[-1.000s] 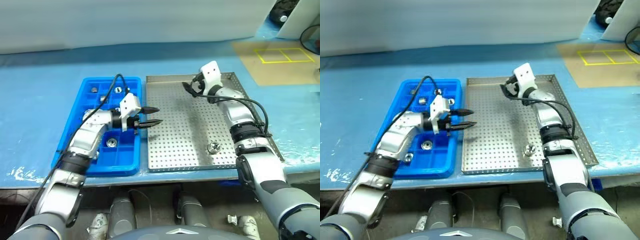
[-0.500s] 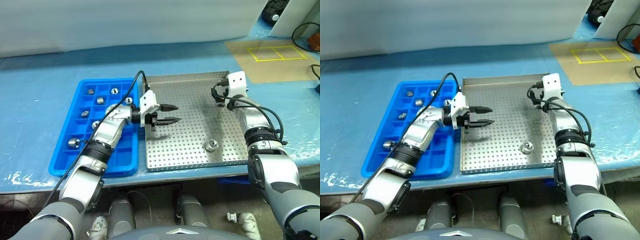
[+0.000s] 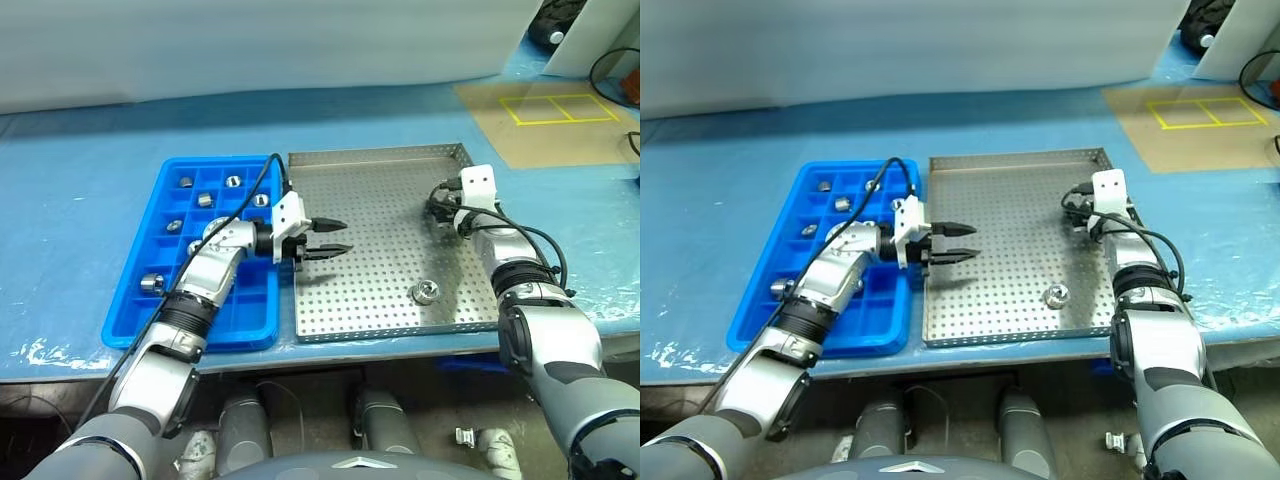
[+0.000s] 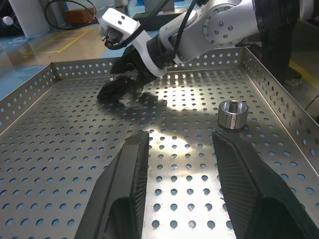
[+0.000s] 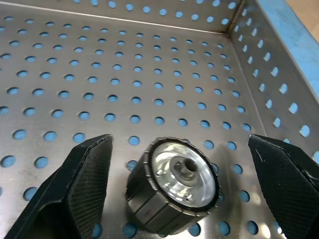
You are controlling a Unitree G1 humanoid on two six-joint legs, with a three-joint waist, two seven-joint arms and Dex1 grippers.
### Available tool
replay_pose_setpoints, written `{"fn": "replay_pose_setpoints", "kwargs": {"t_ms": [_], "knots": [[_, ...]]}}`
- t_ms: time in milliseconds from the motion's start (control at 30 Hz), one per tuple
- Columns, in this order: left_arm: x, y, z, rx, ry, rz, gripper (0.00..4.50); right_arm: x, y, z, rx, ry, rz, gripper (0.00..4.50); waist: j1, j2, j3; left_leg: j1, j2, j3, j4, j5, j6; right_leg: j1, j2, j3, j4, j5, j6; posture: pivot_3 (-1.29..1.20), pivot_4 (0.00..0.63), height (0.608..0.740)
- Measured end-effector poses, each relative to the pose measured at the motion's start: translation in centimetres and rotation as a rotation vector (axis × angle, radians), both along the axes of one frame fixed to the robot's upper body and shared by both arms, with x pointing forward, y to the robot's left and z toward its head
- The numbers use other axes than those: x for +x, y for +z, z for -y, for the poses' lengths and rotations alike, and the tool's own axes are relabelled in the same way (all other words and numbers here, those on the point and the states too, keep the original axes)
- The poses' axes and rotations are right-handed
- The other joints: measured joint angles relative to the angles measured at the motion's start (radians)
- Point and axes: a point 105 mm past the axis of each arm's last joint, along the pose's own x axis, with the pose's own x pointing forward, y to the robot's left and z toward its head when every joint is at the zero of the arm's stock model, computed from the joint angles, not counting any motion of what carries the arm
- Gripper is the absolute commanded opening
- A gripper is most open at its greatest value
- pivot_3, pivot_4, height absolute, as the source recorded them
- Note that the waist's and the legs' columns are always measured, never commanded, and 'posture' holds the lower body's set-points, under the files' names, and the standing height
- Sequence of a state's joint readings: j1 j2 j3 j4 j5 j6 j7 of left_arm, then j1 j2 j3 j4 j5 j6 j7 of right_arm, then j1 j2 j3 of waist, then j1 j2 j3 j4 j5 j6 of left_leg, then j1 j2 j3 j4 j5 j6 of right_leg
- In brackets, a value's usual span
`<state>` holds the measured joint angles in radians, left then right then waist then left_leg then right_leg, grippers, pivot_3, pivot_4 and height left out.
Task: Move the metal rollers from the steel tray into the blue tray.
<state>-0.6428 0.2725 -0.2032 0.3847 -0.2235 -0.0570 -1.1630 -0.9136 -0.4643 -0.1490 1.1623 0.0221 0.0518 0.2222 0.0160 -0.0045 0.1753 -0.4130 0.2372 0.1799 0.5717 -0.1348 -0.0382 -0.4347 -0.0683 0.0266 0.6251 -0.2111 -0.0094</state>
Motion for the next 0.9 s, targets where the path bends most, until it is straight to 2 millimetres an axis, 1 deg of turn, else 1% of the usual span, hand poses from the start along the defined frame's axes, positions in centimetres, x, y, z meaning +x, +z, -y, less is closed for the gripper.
{"fn": "replay_pose_setpoints", "kwargs": {"t_ms": [67,167,267,333,367,433,467,633,767,833,900], "knots": [[0.0,-0.2,-0.1,0.002,0.005,-0.005,2.14,-0.1,-0.1,0.2,0.011,-0.008,0.000,4.46,0.000,0.000,0.000,0.000,0.000,0.000,0.000,0.000,0.000,0.000,-0.001,0.000,0.000,0.000,0.000,-0.28,0.150,0.740],[-0.2,-0.3,-0.2,0.004,0.006,-0.004,2.14,-0.1,-0.2,0.3,0.025,-0.011,0.000,3.92,0.000,0.000,0.000,0.000,0.000,0.000,0.000,0.000,0.000,0.000,-0.002,0.000,0.000,0.000,0.000,-0.28,0.150,0.740],[-0.2,-0.4,-0.2,0.011,0.010,-0.002,2.14,-0.2,-0.3,0.2,0.031,-0.001,-0.003,2.95,0.000,0.000,0.000,0.000,0.000,0.000,0.000,0.000,0.000,0.000,-0.002,0.000,0.000,0.000,0.000,-0.28,0.150,0.740],[-0.1,-0.4,-0.2,0.013,0.011,-0.002,2.14,-0.2,-0.3,0.2,0.031,-0.004,-0.003,2.95,0.000,0.000,0.000,0.000,0.000,0.000,0.000,0.000,0.000,0.000,-0.002,0.000,0.000,0.000,0.000,-0.29,0.150,0.740],[-0.1,-0.4,-0.2,0.013,0.011,-0.001,2.14,-0.2,-0.4,0.2,0.034,-0.003,-0.002,2.42,0.000,0.000,0.000,0.000,0.000,0.000,0.000,0.000,0.000,0.000,-0.002,0.000,0.000,0.000,0.000,-0.29,0.150,0.740],[-0.1,-0.4,-0.2,0.014,0.011,-0.001,2.14,-0.3,-0.4,0.2,0.038,0.003,0.000,1.93,0.000,0.000,0.000,0.000,0.000,0.000,0.000,0.000,0.000,0.000,-0.002,0.000,0.000,0.000,0.000,-0.29,0.150,0.740],[-0.1,-0.4,-0.2,0.014,0.010,-0.001,2.14,-0.3,-0.4,0.2,0.038,0.003,-0.001,1.82,0.000,0.000,0.000,0.000,0.000,0.000,0.000,0.000,0.000,0.000,-0.002,0.000,0.000,0.000,0.000,-0.29,0.150,0.740],[-0.2,-0.4,-0.4,0.021,0.006,0.000,2.14,-0.3,-0.4,0.1,0.037,0.011,0.002,1.82,-0.001,0.000,0.000,0.000,0.000,0.001,0.000,0.000,0.000,0.000,-0.003,0.000,-0.001,0.000,0.000,-0.28,0.150,0.740],[-0.3,-0.2,-1.1,0.046,0.009,0.016,2.14,-0.2,-0.3,-0.3,0.011,0.035,0.001,1.82,-0.001,0.000,0.000,0.000,0.000,0.001,-0.001,0.000,0.000,-0.001,-0.003,0.000,-0.001,0.000,0.000,-0.28,0.150,0.740],[-0.4,-0.2,-1.8,0.077,0.013,0.034,2.14,0.0,-0.1,-0.7,-0.016,0.059,0.003,1.82,-0.004,0.000,0.000,0.000,0.000,0.002,-0.002,0.000,0.000,-0.002,-0.002,0.000,-0.001,0.000,0.000,-0.27,0.150,0.740],[-1.1,-0.6,-2.8,0.117,0.005,0.044,2.14,0.3,0.4,-1.9,-0.022,0.113,0.018,1.82,-0.010,0.001,0.000,0.000,0.001,0.003,-0.002,0.000,0.000,-0.004,-0.001,0.000,-0.001,0.000,0.000,-0.26,0.150,0.740]]}}
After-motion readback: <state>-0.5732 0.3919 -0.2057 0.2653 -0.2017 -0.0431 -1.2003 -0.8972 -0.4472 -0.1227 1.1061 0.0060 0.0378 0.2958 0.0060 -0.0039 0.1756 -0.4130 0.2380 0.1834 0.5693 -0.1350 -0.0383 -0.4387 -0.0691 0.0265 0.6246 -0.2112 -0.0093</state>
